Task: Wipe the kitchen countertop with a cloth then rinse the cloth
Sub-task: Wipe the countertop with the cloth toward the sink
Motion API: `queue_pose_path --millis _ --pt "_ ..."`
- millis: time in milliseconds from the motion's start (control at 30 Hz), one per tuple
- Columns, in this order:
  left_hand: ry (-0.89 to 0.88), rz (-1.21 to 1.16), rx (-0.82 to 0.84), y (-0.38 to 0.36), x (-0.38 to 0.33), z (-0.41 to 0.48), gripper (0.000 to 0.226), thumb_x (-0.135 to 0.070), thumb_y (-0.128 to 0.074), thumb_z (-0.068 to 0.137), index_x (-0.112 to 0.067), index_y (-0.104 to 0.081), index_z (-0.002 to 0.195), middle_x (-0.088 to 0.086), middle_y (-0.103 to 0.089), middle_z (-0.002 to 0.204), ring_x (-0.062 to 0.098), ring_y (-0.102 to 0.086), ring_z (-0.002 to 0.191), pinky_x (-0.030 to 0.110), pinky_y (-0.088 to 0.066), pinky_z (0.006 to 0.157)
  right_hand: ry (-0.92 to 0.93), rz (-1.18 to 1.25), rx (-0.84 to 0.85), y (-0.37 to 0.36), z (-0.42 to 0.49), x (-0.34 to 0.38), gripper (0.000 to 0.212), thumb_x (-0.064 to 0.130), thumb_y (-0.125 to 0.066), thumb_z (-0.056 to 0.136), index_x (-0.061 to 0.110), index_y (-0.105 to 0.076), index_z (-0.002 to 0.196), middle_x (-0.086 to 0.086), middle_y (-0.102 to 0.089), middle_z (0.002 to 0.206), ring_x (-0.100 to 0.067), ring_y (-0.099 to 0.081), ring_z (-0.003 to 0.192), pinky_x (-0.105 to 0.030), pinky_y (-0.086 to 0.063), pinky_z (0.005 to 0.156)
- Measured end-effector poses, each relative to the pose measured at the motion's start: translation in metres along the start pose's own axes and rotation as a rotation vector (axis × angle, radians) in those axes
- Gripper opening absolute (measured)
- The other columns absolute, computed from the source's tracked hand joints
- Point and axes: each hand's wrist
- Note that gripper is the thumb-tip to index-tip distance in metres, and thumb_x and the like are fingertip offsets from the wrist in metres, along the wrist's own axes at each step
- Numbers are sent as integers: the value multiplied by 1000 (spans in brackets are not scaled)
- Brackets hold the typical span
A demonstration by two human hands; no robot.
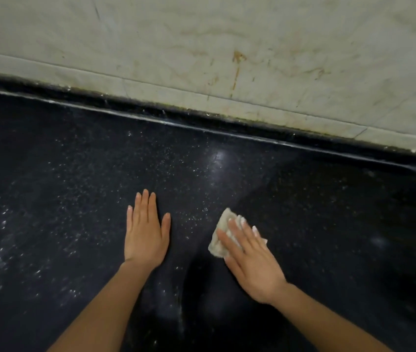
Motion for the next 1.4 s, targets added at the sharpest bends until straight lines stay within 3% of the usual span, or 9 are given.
queue_pose_path --millis 100,333,433,533,700,867,967,1233,1400 --pt "-22 18 -3 -6 3 3 63 -41 -17 97 -5 -12 149 8 -7 158 17 4 145 35 3 118 94 -121 1 6 -4 -35 51 43 -13 103 31 -3 151 2 5 159 -17 12 145 -35 3 116" --pt "-28 -48 -36 -7 4 4 57 -29 -38 97 -3 -25 146 12 -19 155 22 -10 145 37 -7 118 -754 106 -243 39 36 -116 54 38 -16 102 22 -3 151 -7 8 159 -24 13 145 -40 7 118" --pt "-31 -46 -37 -7 4 3 56 -28 -39 97 -3 -26 146 12 -20 155 22 -10 145 37 -6 118 -909 177 -277 48 67 -109 54 37 -17 102 21 -1 152 -11 10 158 -29 14 144 -41 10 116" --pt "-31 -40 -40 -8 5 4 57 -29 -40 97 -2 -26 145 12 -21 155 22 -10 145 37 -7 118 -817 151 -242 44 90 -85 54 38 -17 102 23 0 151 -12 9 158 -30 14 144 -41 11 115" --pt "-28 -46 -36 -6 3 5 57 -29 -40 97 -1 -28 145 13 -22 154 22 -10 145 39 -8 118 -286 19 -137 25 93 -18 58 47 -1 95 27 4 149 -4 11 158 -26 18 144 -37 14 115" --pt "-23 -41 -30 -4 2 5 57 -30 -39 97 -2 -27 145 12 -21 154 22 -9 145 38 -7 118 110 -80 -21 26 70 -43 53 39 -15 100 26 -7 150 0 0 158 -21 6 146 -37 2 118" --pt "-22 -47 -27 -5 3 4 57 -30 -39 97 -2 -26 146 12 -20 155 22 -9 145 37 -6 118 -129 -106 -96 35 64 -96 56 35 -19 98 12 -26 148 -15 -21 155 -35 -16 143 -53 -17 115" --pt "-22 -35 -29 -8 5 4 58 -33 -36 97 -3 -24 146 11 -18 155 21 -7 145 37 -5 118 -1089 213 -370 66 115 -117 51 30 -21 103 17 -10 152 -14 -2 159 -35 5 145 -45 3 116" --pt "-24 -32 -33 -8 5 5 58 -33 -35 97 -3 -25 146 11 -18 155 21 -7 145 35 -4 118 -718 75 -273 53 174 -31 54 31 -20 102 16 -4 151 -17 2 158 -35 6 144 -44 3 116"
Point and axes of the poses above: each hand's wrist, its own z-axis towards the middle knuckle, its own y-axis out of the back of the hand, x = y × z
